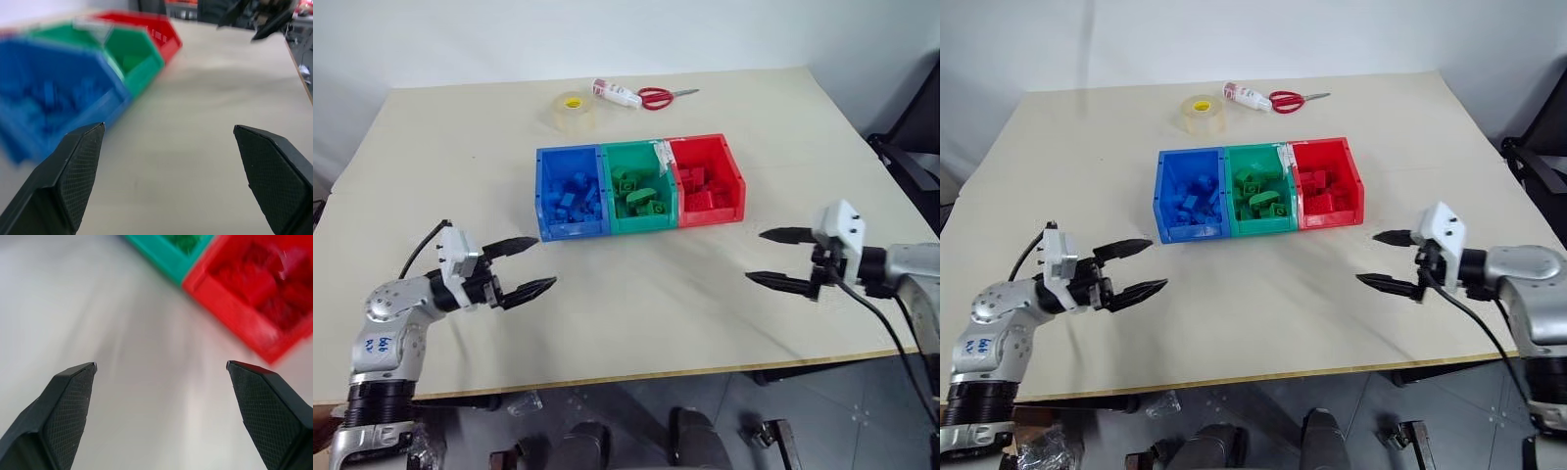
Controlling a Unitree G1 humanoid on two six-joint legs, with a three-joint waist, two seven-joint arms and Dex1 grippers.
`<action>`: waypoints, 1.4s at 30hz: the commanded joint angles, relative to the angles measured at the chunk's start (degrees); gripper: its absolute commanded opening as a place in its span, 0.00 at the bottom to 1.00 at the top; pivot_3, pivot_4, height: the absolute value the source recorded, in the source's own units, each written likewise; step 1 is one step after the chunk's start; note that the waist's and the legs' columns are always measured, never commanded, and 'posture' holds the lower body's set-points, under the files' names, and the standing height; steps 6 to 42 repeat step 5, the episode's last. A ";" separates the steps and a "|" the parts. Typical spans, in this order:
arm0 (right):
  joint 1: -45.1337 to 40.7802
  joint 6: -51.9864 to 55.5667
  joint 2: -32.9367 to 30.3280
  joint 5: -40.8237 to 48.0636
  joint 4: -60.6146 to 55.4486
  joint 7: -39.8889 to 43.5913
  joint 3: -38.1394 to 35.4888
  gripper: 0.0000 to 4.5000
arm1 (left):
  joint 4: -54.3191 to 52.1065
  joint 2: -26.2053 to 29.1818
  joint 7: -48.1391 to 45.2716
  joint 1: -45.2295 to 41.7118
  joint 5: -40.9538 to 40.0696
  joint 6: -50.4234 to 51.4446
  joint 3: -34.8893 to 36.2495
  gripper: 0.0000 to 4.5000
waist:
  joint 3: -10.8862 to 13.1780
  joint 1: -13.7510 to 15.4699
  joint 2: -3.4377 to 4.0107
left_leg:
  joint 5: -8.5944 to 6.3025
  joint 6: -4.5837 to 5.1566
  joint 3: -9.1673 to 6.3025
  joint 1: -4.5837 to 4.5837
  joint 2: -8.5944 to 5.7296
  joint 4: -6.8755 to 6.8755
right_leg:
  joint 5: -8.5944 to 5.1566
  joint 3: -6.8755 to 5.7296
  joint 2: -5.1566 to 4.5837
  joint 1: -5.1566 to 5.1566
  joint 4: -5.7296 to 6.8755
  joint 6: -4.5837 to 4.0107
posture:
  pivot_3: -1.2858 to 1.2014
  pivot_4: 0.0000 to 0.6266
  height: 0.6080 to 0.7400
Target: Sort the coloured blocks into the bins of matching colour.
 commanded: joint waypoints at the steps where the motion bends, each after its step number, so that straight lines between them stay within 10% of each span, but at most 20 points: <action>1: 0.25 -0.99 -0.55 0.79 -0.44 0.63 -1.50 0.99 | 2.83 1.84 -2.78 -1.11 -0.95 -2.54 2.36 1.00 | 0.00 0.06 0.00 | 0.00 0.00 0.01 0.00 0.00 0.02 | 0.00 0.00 0.00 0.01 0.00 0.00 | 0.52 0.24 1.00; 42: -0.27 -0.32 0.64 1.24 -1.24 -0.82 -1.57 0.99 | 4.41 1.86 -3.80 -2.43 -0.68 -3.97 2.36 1.00 | 0.00 0.08 0.00 | 0.00 0.00 0.01 0.00 -0.02 0.03 | 0.00 0.00 -0.03 0.01 0.01 0.00 | 0.52 0.24 1.00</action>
